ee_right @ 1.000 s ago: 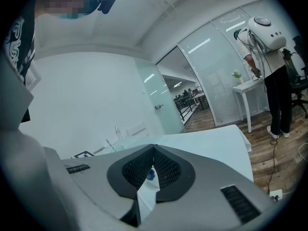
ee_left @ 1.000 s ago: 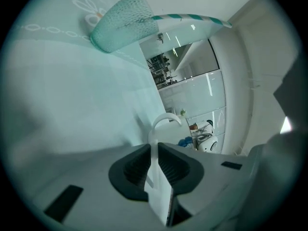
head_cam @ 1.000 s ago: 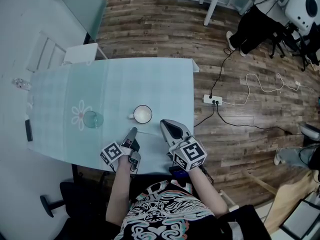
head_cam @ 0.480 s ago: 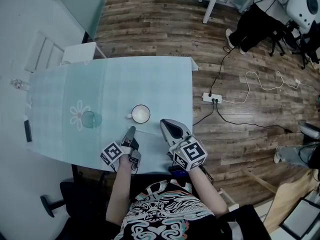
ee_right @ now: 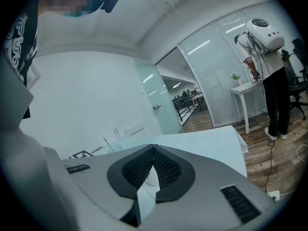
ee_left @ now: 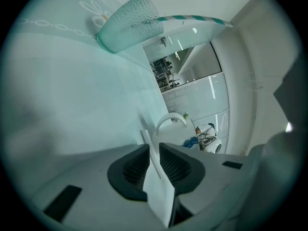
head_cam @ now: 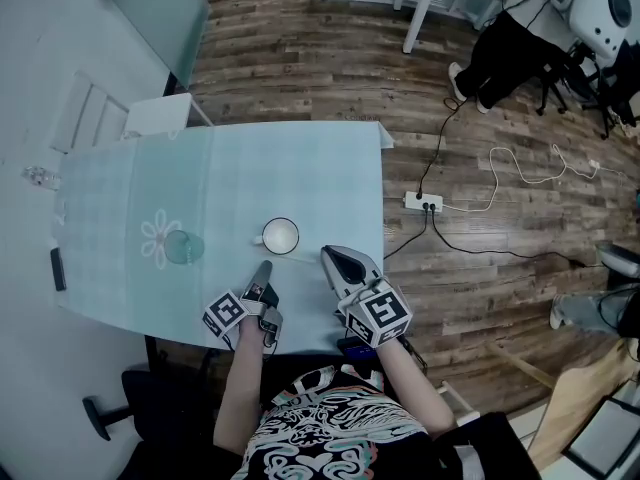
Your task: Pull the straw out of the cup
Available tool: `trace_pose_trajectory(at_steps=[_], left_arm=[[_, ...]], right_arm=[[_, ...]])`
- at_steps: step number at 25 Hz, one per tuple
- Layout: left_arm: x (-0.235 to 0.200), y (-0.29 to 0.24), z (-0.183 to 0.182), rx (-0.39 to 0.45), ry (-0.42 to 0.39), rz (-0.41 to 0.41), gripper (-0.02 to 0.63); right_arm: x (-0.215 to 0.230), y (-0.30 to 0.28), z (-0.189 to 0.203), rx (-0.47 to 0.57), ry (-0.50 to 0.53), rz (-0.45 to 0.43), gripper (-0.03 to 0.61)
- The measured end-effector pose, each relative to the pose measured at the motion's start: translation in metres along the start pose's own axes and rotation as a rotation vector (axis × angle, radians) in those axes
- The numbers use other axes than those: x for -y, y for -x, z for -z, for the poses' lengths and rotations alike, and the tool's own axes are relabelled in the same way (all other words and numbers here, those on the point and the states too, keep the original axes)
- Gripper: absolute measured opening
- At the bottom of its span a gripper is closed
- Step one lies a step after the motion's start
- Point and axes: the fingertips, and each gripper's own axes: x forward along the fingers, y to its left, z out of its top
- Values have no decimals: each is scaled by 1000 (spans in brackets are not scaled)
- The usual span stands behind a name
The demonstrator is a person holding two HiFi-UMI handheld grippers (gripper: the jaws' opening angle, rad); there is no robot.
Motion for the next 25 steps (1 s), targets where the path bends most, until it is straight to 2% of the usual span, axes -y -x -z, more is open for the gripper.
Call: trace_pose_trajectory(at_steps=[7,9,11,14,19,25], left_arm=[[4,4,0,-14,-35,13,87],[6,7,2,-27,-88,9,37],[13,11,3,-35,-176,22,14],[35,17,-4,-14,-342,72,14],[66,29,-24,28,-637,82,14],[99,48,-28,20,-944,79,14]], right_arm=[[-2,-3,1,2,-3,2,16],[-4,-4,3,-5,5,2,15],[-7,-3,2,-4,15,5,15],[-12,-3,2,-3,34,16,15],[-15,2,4,6,48,72,15],[-29,12,0,19,63,143,15]])
